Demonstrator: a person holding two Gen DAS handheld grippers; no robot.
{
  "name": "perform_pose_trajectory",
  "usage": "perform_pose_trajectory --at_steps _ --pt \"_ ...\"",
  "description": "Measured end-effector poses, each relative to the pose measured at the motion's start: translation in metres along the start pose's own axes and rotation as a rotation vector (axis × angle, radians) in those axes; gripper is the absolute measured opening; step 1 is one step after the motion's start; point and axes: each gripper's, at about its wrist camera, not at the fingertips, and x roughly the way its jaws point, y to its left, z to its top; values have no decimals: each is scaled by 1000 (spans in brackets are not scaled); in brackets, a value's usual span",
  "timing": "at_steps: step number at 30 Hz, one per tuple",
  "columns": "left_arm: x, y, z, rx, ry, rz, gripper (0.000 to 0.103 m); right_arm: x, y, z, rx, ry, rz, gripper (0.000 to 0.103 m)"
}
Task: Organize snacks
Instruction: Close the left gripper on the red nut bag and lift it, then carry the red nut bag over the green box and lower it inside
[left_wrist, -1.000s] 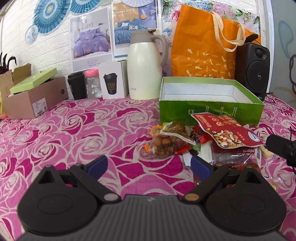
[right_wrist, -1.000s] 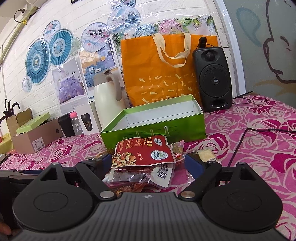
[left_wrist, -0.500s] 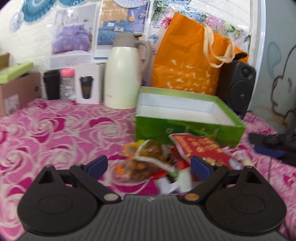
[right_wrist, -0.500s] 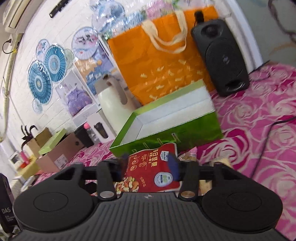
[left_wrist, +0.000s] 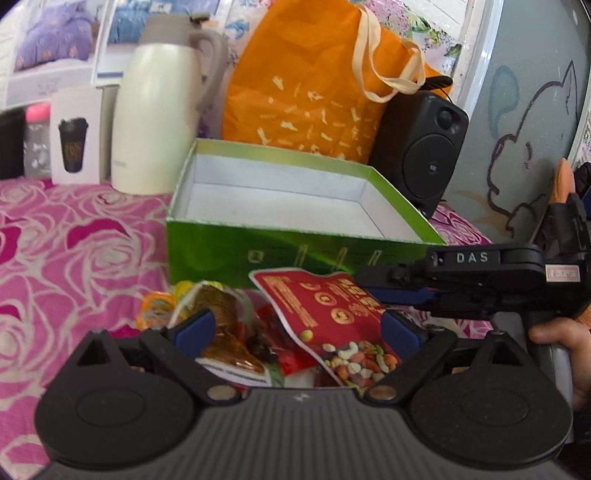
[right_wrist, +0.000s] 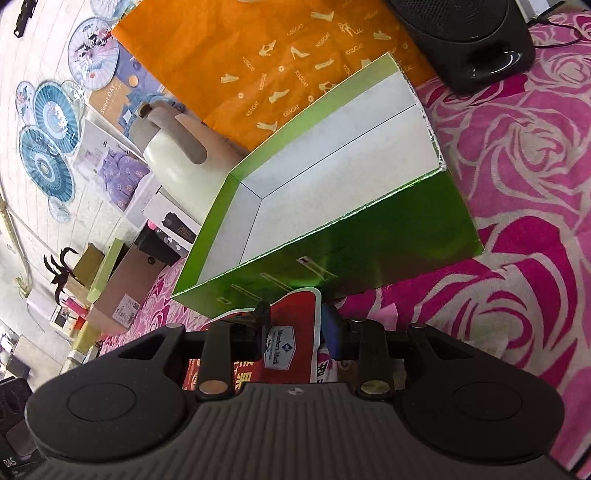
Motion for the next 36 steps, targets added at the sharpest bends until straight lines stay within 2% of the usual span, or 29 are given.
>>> perform_pose_trajectory --at_steps 3,6,8,9,11,13,16,22,25,26,27,36 --pt "0 -5 -3 17 -10 -21 93 2 -4 2 -11 11 0 61" --pt "4 -9 -3 17 11 -77 91 5 -7 3 -29 26 12 62" --pt "8 -11 -3 16 40 -105 74 8 -7 5 -21 46 35 62" --pt "8 -14 -4 34 31 -95 55 7 -7 5 -22 49 48 61" --pt "5 -10 -3 13 29 -103 48 4 -3 4 -35 35 44 61" --pt "2 -2 -1 -44 27 -113 31 3 0 3 -49 27 44 61" --pt "-2 3 1 -75 7 -109 23 -1 -2 1 -28 19 68 59" --pt "-16 -1 3 -42 -41 -103 19 -21 18 -1 -130 -60 84 51" --pt "-25 -2 8 -40 -67 -95 17 -29 31 2 -186 -101 69 38" --pt "-28 -2 9 -43 -78 -92 17 -31 34 4 -195 -111 66 28" --pt "-30 -2 11 -42 -86 -94 14 -33 36 6 -199 -115 66 25" --pt "-49 1 18 -52 -128 -97 13 -45 52 4 -233 -150 104 16"
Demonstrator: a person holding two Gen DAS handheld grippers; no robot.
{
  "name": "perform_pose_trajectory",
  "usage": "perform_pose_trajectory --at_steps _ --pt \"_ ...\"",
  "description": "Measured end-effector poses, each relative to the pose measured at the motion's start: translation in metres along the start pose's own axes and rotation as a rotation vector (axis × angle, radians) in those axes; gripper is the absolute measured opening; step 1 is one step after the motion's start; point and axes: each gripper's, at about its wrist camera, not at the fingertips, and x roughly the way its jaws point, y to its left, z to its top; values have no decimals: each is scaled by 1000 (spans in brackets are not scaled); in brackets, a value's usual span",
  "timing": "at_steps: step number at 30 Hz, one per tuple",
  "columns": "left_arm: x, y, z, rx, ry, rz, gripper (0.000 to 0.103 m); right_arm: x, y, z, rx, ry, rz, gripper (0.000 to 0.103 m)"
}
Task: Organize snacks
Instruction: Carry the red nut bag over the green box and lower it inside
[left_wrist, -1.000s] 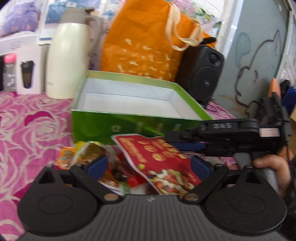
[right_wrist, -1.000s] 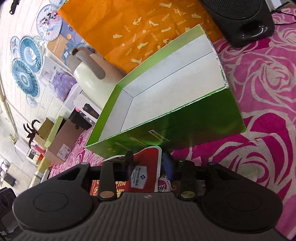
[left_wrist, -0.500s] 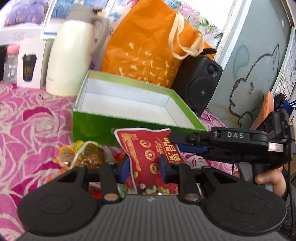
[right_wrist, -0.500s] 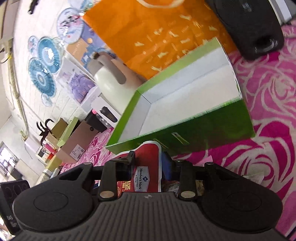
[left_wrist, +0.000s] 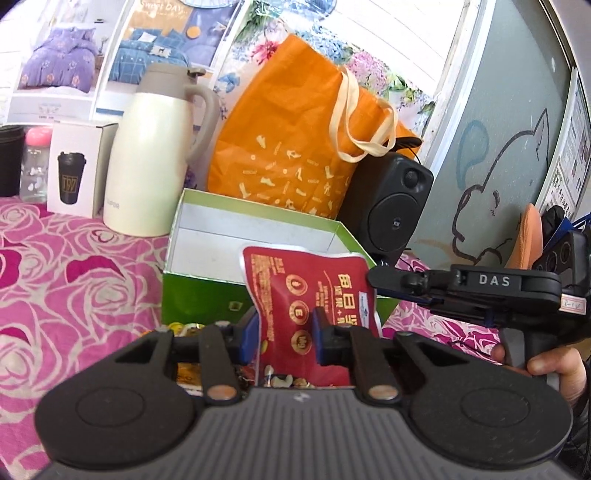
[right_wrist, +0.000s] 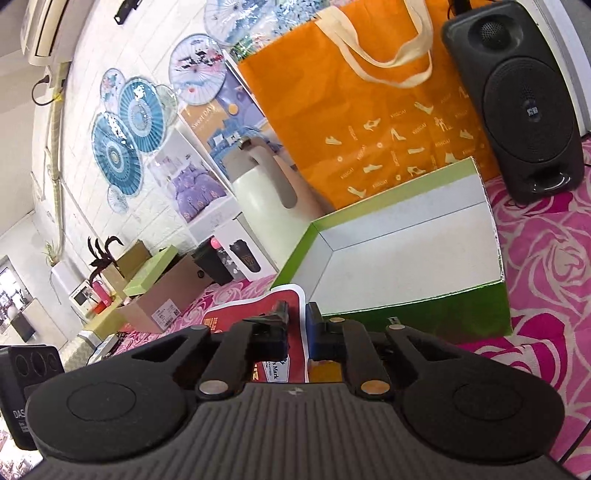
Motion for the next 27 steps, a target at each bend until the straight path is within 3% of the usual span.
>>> perform_pose_trajectory --at_steps 7,16,22,27 --pt "-1 0 1 -2 -4 5 13 1 2 -3 37 -8 -6 15" --pt "10 -9 27 44 -20 -6 12 1 -2 17 104 -45 -17 15" --pt "33 -16 46 74 13 -5 12 8 -16 36 192 -35 -67 16" --pt "59 -22 60 122 35 -8 12 16 -25 51 192 -42 -131 16"
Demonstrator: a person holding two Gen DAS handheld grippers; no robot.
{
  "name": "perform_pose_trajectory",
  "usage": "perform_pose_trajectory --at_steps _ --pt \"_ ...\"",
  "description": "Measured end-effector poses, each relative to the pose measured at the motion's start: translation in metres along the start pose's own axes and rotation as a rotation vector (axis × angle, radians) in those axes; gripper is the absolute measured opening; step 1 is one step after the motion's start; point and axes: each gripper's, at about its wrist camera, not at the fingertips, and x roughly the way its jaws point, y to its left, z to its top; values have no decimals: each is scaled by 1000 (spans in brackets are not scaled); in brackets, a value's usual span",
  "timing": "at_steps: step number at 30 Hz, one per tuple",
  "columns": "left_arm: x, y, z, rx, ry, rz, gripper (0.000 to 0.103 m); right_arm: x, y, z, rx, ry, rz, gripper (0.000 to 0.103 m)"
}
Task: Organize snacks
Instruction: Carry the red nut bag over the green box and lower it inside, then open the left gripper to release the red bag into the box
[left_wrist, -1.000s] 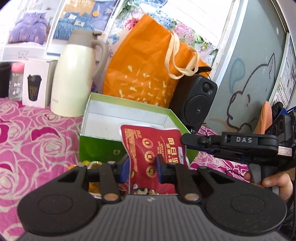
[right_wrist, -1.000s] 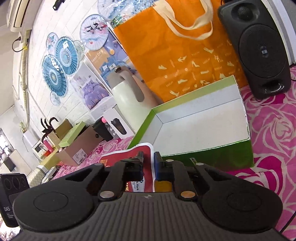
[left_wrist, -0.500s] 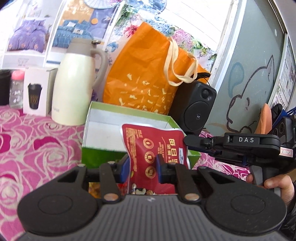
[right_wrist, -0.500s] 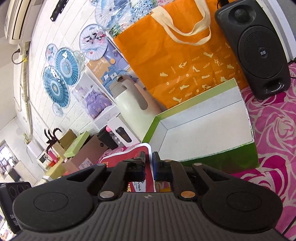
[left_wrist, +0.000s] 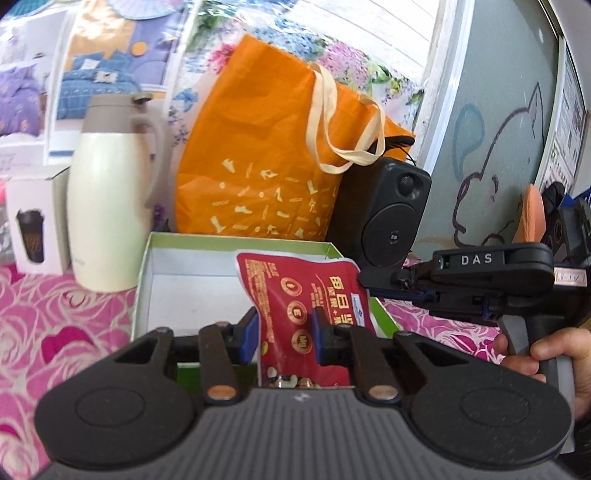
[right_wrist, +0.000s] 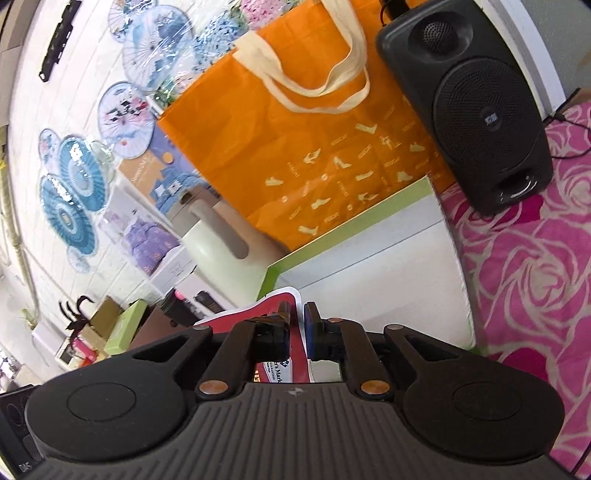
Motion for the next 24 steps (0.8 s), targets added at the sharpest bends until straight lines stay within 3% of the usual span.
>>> perform_pose_trajectory --at_steps 6,13,21,23,24 --pt "34 -2 15 38 -2 8 12 12 -11 19 9 -62 -21 17" --pt "74 11 33 -1 -22 46 15 41 -21 36 33 -72 -21 17" --pt "119 28 16 -41 109 73 18 77 -61 23 165 -16 -79 19" --pt "125 36 14 -73 141 75 28 79 -64 20 157 -19 -65 20" --pt "127 40 14 -89 152 76 34 79 -62 21 144 -18 -58 31"
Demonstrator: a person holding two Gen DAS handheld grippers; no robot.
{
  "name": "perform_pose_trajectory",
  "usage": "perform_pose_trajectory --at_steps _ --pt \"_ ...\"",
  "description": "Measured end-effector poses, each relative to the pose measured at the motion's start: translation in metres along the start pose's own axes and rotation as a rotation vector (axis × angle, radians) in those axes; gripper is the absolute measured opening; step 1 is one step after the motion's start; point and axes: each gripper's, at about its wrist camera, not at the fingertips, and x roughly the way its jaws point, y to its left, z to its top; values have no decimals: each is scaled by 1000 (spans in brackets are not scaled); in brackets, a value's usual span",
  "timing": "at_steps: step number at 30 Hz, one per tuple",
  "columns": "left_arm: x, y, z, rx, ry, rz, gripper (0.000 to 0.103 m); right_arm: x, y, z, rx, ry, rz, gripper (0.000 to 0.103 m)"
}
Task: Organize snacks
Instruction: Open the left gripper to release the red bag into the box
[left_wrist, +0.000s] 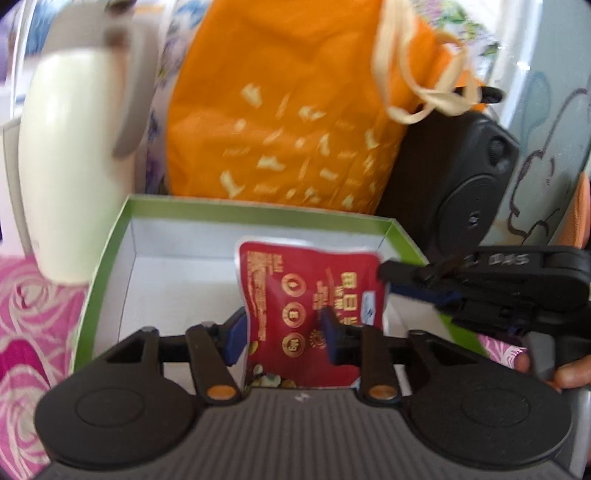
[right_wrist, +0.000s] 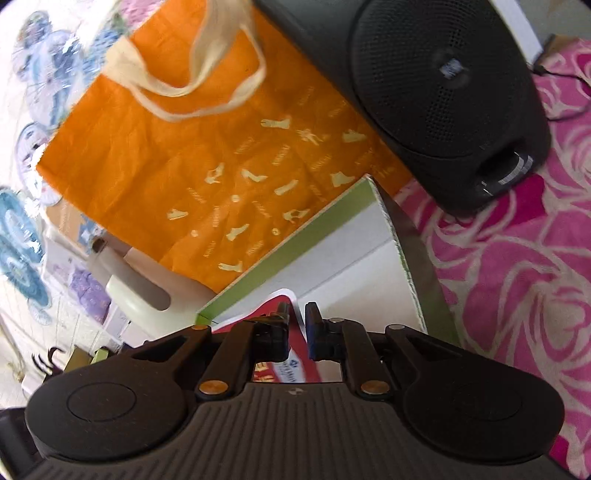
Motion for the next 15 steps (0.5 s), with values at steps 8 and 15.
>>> perform_pose_trajectory --at_steps 8,15 --pt "-45 18 2 30 -72 107 58 -49 29 1 -126 -95 -4 71" --pt "-149 11 -59 151 -193 167 78 -138 63 -69 -278 -96 145 85"
